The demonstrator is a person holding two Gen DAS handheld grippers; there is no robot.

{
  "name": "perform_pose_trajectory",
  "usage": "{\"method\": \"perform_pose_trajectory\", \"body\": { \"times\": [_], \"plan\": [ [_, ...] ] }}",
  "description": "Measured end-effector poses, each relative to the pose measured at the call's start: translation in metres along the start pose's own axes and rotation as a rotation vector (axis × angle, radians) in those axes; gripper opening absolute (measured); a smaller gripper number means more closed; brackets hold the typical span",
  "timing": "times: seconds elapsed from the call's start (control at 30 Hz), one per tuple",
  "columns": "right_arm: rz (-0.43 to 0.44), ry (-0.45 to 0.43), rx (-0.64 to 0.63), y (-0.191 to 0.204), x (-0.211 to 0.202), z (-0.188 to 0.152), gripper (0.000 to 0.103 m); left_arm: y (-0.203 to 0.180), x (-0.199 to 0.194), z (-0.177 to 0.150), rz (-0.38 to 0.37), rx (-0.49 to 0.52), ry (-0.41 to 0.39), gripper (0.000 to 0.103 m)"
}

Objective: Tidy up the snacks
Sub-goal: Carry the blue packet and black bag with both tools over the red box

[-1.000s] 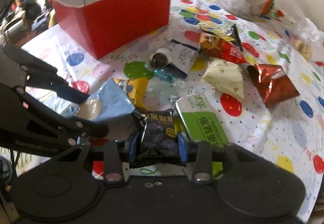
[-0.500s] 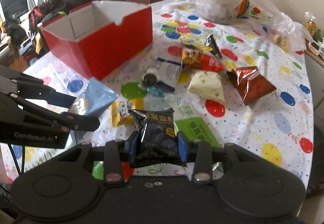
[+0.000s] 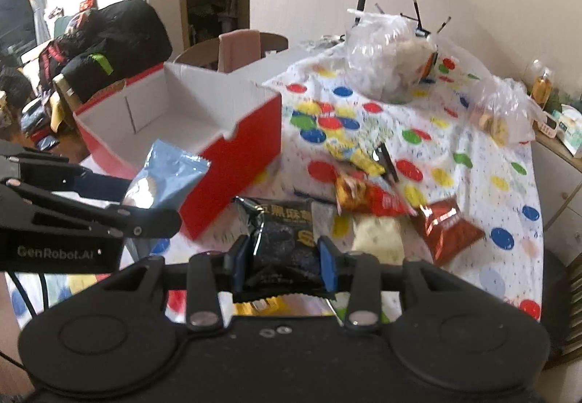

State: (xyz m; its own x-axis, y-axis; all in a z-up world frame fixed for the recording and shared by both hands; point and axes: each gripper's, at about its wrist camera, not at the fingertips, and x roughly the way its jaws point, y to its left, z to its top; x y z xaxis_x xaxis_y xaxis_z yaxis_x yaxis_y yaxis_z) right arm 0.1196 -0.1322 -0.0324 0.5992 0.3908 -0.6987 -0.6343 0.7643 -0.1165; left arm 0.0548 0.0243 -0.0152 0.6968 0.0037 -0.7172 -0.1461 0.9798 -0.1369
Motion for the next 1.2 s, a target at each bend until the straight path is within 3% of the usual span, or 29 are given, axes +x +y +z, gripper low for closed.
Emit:
{"method": "perform_pose_trajectory", "body": {
  "times": [0.5, 0.83, 1.2],
  "plan": [
    [-0.056, -0.011, 0.092, 0.078, 0.050, 0.079, 0.038, 0.121, -0.008, 0.056, 0.042, 0.009, -0.020, 0.047],
    [-0.084, 0.088, 0.111, 0.103, 0.118, 0.111, 0.038, 0.191, 0.033, 0.079, 0.060, -0.003, 0.067, 0.047],
    [-0.061, 0.224, 0.108, 0.120, 0.177, 0.113, 0.038, 0.228, 0.084, 0.082, 0.078, 0.010, 0.197, 0.047]
  ]
}}
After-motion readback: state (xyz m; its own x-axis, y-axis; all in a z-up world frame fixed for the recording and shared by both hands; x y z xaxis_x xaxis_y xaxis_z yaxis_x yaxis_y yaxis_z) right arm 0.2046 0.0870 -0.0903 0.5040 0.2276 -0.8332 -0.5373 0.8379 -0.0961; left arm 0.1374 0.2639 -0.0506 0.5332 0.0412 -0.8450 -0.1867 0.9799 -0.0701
